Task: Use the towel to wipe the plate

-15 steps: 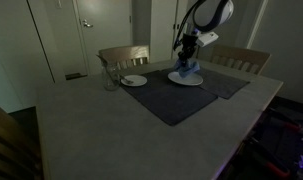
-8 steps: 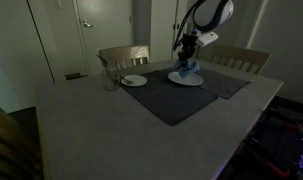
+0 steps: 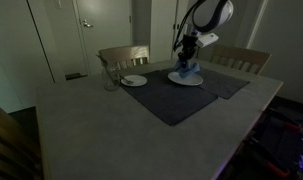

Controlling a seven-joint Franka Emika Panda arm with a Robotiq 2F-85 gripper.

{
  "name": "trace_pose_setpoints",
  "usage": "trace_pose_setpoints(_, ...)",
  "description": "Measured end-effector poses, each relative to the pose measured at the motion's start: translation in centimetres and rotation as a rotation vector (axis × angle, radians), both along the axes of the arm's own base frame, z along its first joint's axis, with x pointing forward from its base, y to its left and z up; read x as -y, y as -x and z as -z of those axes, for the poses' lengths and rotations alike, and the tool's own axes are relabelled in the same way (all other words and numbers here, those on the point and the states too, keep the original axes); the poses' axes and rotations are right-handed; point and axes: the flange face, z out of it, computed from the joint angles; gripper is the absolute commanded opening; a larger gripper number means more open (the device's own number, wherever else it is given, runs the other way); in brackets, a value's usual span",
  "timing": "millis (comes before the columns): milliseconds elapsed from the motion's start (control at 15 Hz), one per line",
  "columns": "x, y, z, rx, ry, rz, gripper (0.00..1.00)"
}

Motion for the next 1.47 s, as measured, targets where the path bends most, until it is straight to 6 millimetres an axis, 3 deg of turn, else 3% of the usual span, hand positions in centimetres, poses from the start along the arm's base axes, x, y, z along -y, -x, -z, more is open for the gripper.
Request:
trace_pose_setpoints(867, 2.5, 0.5, 5.3, 0.012, -0.035, -0.040, 0.02)
trace_pose_setpoints(1467, 3.7, 0.8, 6.2, 0.016, -0.104, 0.010, 0.02)
